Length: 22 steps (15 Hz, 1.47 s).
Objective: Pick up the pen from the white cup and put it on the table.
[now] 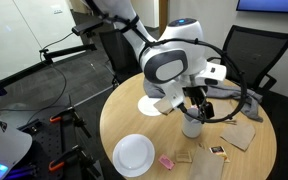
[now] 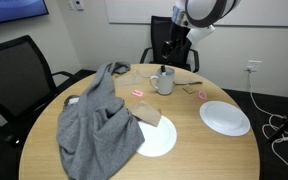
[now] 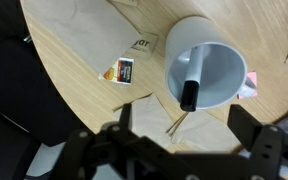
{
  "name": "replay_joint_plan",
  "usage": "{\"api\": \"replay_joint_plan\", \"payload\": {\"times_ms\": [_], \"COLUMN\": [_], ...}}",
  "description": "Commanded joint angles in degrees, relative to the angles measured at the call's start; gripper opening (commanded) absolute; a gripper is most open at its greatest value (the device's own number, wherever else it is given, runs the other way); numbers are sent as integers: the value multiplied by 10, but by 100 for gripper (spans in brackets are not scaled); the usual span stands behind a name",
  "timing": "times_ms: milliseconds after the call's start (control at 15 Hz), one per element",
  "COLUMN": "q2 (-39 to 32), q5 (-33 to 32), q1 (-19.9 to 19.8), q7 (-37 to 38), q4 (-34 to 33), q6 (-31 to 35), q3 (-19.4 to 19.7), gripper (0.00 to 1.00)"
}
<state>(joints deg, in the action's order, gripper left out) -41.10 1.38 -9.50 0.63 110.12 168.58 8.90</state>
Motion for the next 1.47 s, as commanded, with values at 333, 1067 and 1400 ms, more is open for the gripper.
{"api": "replay_joint_plan", "payload": {"times_ms": [333,1067,1400], "q2": [-48,-54,-57], "q5": [18,20,22], "q1": [4,20,21], "q7": [29,79,82], "q4": [-71,-65,-67], "q6": [-5,-24,-37], "q3": [-12,1,5], "gripper": [76,67,55]}}
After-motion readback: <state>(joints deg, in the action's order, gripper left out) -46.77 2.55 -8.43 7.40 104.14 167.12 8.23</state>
